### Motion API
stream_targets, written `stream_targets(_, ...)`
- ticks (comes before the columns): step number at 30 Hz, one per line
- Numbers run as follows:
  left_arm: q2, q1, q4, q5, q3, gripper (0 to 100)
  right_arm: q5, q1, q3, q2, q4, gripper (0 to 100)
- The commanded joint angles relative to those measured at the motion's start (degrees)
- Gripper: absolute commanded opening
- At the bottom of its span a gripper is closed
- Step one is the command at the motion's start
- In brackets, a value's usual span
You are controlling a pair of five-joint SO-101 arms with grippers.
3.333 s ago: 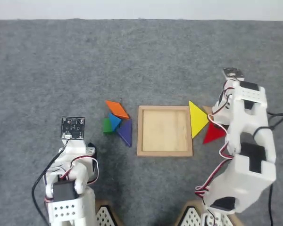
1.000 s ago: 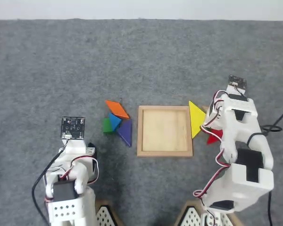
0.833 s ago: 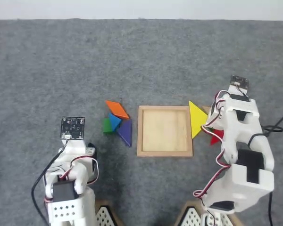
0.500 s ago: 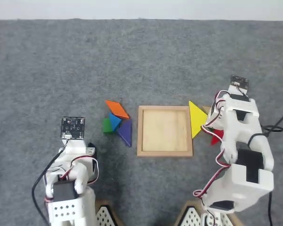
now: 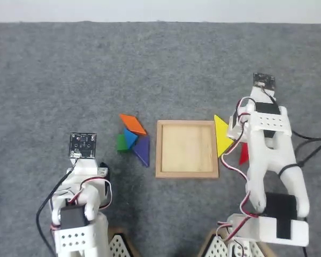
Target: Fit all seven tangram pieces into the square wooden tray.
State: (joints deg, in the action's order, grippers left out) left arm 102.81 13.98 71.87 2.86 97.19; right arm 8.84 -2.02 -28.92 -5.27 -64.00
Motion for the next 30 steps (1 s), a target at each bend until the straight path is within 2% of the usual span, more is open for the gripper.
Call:
stream_targets(1, 1.3, 0.1, 0.4, -0.6, -0.7, 10, -2.3, -1.1, 1.6, -1.5, 0.7, 30.3)
stream_targets(5, 1.3, 0.1, 0.4, -0.6, -0.7, 10, -8.8, -1.2, 3.1, 3.2, 0.8, 34.4)
stream_targets(13, 1.3, 0.1, 0.4, -0.6, -0.7, 10, -9.2, -1.4, 4.6, 13.8, 5.3, 33.6)
stream_targets(20, 1.3, 0.1, 0.4, -0.6, -0.7, 10, -9.9, -3.5, 7.4, 14.7, 4.4, 33.8)
stream_targets(24, 1.3, 0.1, 0.4, -0.6, -0.7, 10, -15.8, -5.0, 10.5, 15.3, 2.2, 33.8)
stream_targets(30, 1.3, 0.1, 0.4, -0.6, -0.7, 10, -18.2, -5.1, 12.5, 15.3, 2.5, 33.7)
